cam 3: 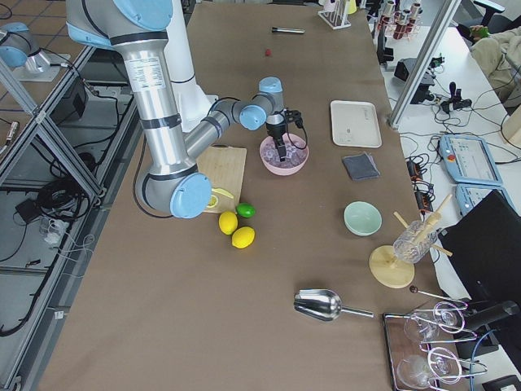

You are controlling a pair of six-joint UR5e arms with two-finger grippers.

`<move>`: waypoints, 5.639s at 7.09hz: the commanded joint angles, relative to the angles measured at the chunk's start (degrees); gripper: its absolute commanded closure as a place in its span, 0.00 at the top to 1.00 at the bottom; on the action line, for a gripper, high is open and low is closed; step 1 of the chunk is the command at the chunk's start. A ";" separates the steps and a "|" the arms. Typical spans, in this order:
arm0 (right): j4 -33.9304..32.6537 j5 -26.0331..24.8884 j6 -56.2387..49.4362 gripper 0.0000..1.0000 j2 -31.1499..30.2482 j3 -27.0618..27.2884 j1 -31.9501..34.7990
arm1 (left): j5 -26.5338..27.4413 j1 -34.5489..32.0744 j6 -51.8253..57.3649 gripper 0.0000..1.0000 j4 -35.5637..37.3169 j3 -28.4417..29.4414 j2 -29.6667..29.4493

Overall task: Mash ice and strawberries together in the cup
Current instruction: 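Lower the right gripper into the bowl and grasp another ice cube, then lift the ice cube and carry it over the blue cup, then lower the ice cube into the blue cup and open the right gripper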

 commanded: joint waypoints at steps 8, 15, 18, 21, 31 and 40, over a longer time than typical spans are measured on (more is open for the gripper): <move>-0.23 -0.71 -1.83 0.00 0.91 -1.68 0.55 | 0.10 0.01 -0.09 0.98 0.17 0.23 -0.71; -6.55 1.83 -1.74 0.00 1.61 8.41 5.82 | -0.08 -0.08 -0.18 0.98 0.18 0.32 -0.72; -6.11 2.36 2.55 0.00 9.75 8.25 6.62 | -0.51 -0.08 -0.44 0.98 0.35 -0.03 -0.63; -6.03 1.75 4.32 0.00 14.16 7.28 3.82 | -0.60 -0.08 -0.62 0.98 0.44 -0.47 -0.54; 7.68 -6.51 3.53 0.00 20.33 -2.56 -10.52 | -0.43 0.01 -0.88 0.98 0.26 0.23 -0.54; 14.01 -9.76 3.53 0.00 21.12 -7.48 -13.33 | -0.25 0.01 -0.71 0.98 0.00 0.84 -0.72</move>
